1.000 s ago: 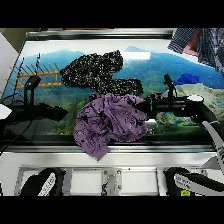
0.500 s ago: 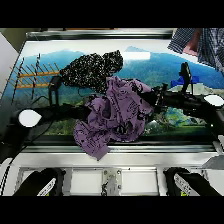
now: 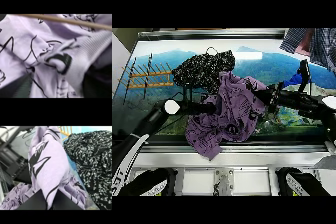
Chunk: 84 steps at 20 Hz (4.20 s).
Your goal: Fold the clothes and pants, and hang the long-sleeved shirts on hangers.
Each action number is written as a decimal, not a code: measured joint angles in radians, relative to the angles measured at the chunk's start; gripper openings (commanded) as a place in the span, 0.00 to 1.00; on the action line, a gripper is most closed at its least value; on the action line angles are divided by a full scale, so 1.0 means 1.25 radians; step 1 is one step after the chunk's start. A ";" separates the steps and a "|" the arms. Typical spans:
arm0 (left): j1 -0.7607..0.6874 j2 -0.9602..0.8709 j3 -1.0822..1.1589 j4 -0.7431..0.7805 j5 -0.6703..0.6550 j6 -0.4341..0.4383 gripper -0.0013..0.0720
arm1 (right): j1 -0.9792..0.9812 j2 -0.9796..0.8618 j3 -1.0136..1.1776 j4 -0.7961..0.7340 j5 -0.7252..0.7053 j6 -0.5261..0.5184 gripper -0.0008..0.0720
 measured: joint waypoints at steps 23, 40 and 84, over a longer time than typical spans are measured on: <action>0.276 -0.023 0.018 -0.001 -0.105 0.017 0.04 | 0.004 0.032 0.000 -0.001 0.076 0.092 0.03; 0.335 0.097 0.197 0.014 -0.258 0.054 0.04 | 0.004 0.033 -0.041 -0.086 0.026 0.068 0.03; 0.231 0.210 0.572 0.279 -0.465 -0.026 0.04 | -0.017 0.121 -0.070 0.395 -0.104 -0.179 0.03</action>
